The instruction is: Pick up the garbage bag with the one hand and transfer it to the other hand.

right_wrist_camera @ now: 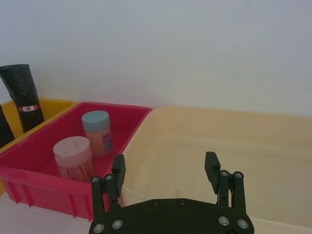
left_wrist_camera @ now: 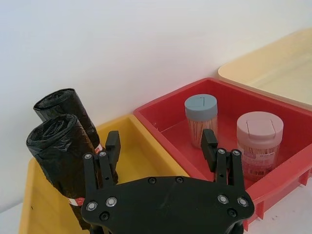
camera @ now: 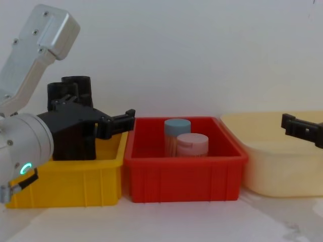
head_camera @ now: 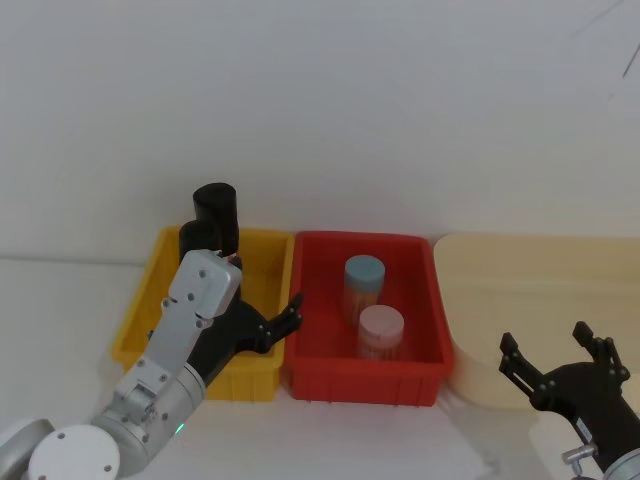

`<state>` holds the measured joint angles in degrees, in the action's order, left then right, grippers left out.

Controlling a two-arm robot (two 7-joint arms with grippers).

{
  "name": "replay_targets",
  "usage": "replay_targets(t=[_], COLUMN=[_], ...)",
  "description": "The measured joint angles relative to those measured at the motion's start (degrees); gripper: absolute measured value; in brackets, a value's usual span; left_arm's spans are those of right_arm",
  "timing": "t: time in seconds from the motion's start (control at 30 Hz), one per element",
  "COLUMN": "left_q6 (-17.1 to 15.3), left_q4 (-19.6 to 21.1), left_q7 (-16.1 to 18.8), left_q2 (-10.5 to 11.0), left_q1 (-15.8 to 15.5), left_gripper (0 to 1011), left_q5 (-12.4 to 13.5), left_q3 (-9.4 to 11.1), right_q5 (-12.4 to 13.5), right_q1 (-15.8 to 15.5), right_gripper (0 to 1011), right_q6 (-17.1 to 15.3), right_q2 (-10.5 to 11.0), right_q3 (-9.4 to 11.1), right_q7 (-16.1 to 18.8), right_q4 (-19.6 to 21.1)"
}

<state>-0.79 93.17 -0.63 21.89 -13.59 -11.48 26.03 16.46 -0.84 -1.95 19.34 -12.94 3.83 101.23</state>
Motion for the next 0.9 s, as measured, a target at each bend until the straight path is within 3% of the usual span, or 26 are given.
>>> replay_targets(t=[0.9], left_q6=[0.0], left_q4=[0.0], left_q7=[0.0], left_q2=[0.0], left_q1=[0.0], left_gripper=[1001], left_q5=[0.0], left_q3=[0.0], right_q5=[0.0], right_q1=[0.0], right_gripper=[1005], right_q6=[0.0], right_q2=[0.0], right_q3=[0.0], right_q7=[0.0], right_q4=[0.0])
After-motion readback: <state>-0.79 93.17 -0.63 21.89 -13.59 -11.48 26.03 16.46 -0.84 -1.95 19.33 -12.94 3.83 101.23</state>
